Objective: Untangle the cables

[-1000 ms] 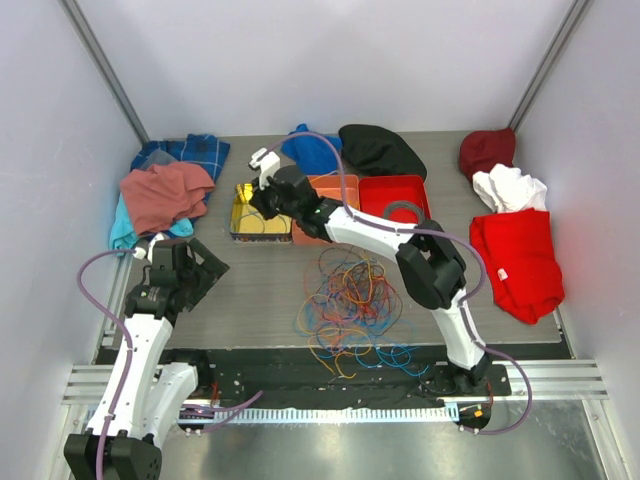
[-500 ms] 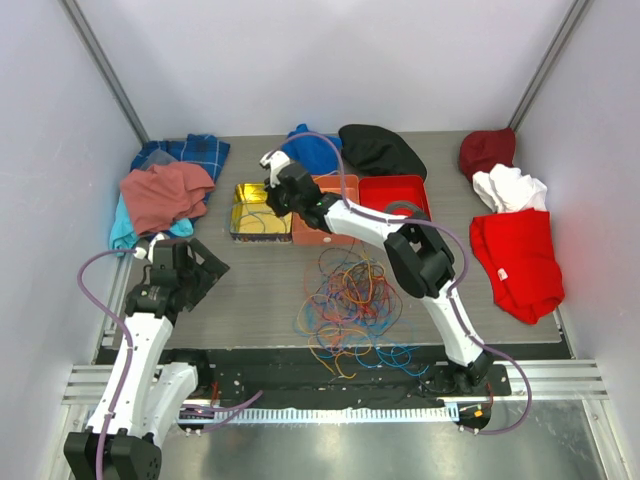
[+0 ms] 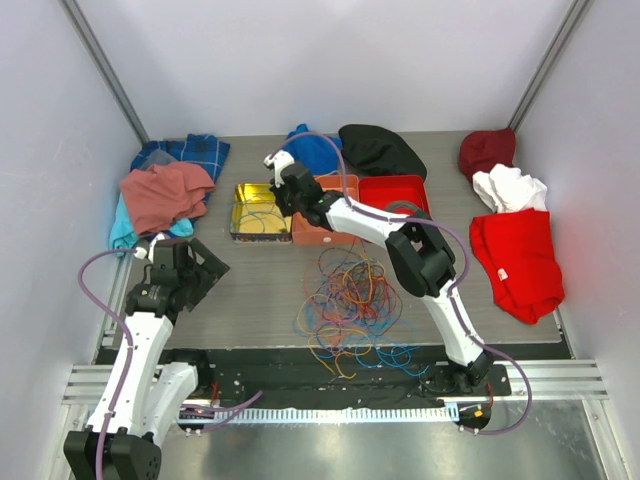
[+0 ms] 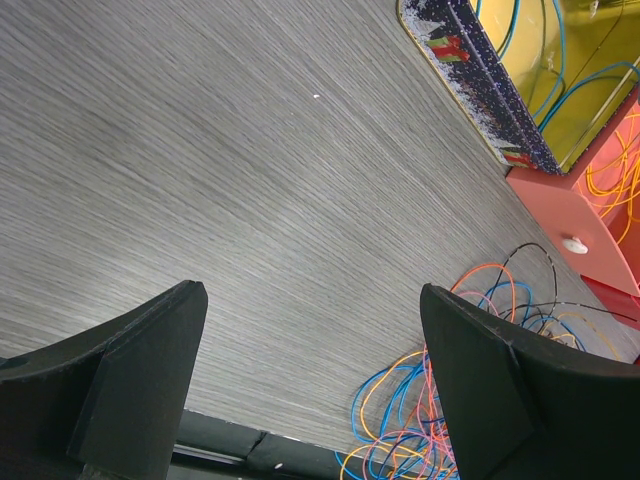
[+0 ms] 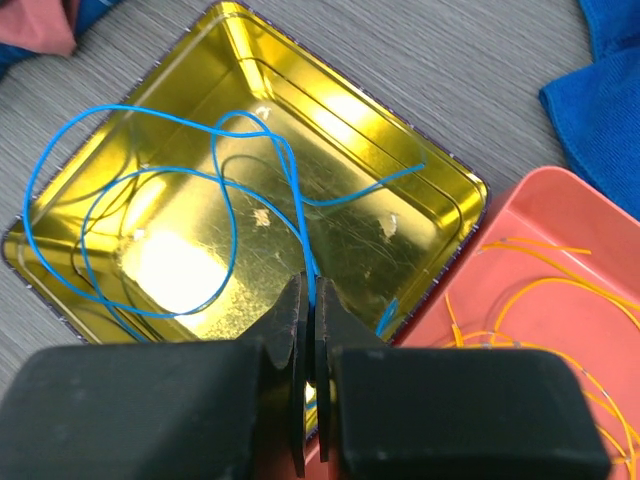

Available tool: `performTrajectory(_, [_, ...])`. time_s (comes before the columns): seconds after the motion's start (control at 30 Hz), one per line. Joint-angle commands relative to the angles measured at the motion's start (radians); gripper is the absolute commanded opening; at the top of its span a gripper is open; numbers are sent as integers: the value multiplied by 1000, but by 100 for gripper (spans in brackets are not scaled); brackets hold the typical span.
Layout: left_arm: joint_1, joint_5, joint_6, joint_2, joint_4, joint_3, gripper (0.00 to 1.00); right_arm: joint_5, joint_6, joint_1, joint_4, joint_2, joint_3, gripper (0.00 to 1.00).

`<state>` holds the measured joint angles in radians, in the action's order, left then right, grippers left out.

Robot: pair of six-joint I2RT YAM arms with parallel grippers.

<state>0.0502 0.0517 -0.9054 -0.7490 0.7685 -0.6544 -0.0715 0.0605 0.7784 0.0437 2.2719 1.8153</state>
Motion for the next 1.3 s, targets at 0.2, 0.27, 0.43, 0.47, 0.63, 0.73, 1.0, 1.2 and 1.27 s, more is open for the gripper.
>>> performTrajectory(0.2, [0, 8, 11, -6, -17, -10, 93, -71, -18, -10, 33, -28, 42, 1])
performTrajectory(0.27, [0, 8, 11, -7, -17, -8, 93, -82, -21, -11, 19, -35, 24, 1])
performTrajectory(0.43, [0, 8, 11, -6, -15, -10, 93, -94, -25, -18, 18, -46, 18, 1])
performTrajectory(0.47, [0, 8, 11, -6, -15, -8, 93, -102, -25, -18, 18, -46, 19, 1])
performTrajectory(0.63, [0, 8, 11, -7, -17, -8, 93, -100, -30, -21, 24, -41, 30, 1])
performTrajectory(0.73, [0, 8, 11, -7, -18, -7, 93, -94, -30, -21, 36, -29, 52, 1])
performTrajectory(1.0, [0, 7, 11, -6, -18, -5, 93, 25, -4, -11, 15, 18, 134, 1])
performTrajectory(1.2, [0, 7, 13, -6, -15, -8, 93, 91, 19, -7, 39, 95, 243, 1])
performTrajectory(1.27, [0, 7, 13, -7, -15, -10, 93, 101, 22, -5, 47, 112, 271, 1])
